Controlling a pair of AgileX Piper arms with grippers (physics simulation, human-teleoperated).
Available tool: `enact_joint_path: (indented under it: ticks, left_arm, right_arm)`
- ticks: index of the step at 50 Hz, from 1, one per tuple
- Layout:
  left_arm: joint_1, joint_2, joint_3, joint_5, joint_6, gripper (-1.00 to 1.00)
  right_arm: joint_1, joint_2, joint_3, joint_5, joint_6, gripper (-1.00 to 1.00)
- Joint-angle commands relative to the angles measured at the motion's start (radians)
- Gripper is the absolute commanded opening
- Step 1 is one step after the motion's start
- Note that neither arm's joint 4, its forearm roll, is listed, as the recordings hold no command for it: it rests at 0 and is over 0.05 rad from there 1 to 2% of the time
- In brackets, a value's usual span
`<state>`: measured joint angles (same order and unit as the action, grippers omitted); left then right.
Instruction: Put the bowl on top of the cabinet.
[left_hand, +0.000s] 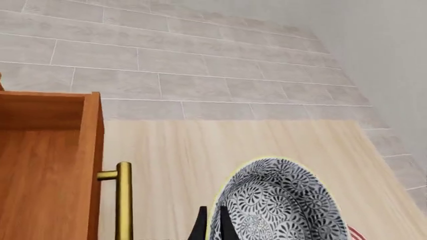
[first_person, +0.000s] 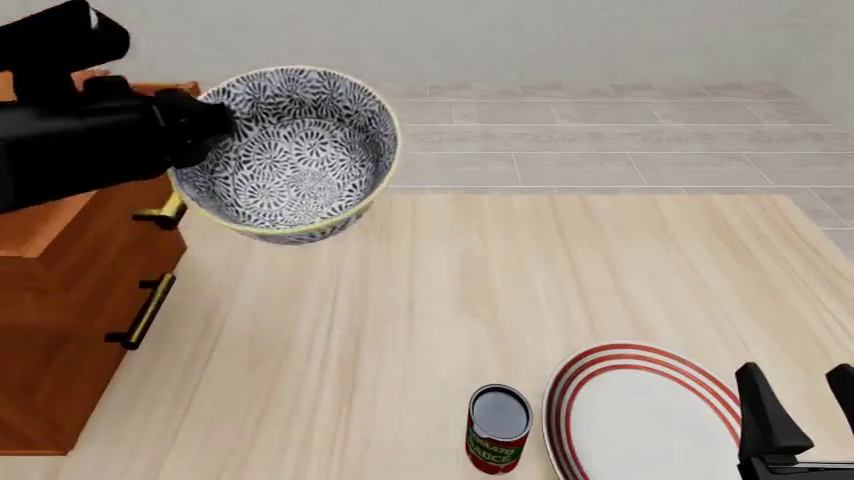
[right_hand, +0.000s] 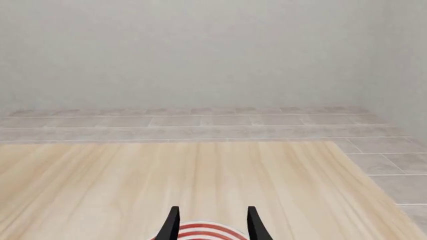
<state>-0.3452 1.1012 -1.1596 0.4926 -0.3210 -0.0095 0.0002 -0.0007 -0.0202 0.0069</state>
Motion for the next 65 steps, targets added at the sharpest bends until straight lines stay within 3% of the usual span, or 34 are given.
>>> enact_joint_path:
  ticks: [1, 18, 27, 42, 59, 65]
  left_arm:
    - [0.044, -0.040, -0.071, 0.086, -0.022, -1.00]
    - [0.116, -0.036, -0.161, 0.172, -0.050, -1.00]
    - [0.236, -0.015, -0.210, 0.228, -0.082, -1.00]
    - [0.320, 0.015, -0.286, 0.295, -0.122, -1.00]
    - [0.401, 0.020, -0.330, 0.341, -0.181, -1.00]
    - [0.448, 0.014, -0.296, 0.324, -0.199, -1.00]
  right_arm:
    - [0.002, 0.000, 0.000, -0.001, -0.001, 1.00]
    - [-0.001, 0.000, 0.000, -0.002, 0.007, 1.00]
    - [-0.002, 0.000, 0.001, -0.003, 0.009, 1.00]
    - [-0.002, 0.000, 0.001, -0.004, 0.011, 1.00]
    - [-0.001, 0.000, 0.000, -0.004, 0.009, 1.00]
    - [-0.001, 0.000, 0.000, -0.004, 0.011, 1.00]
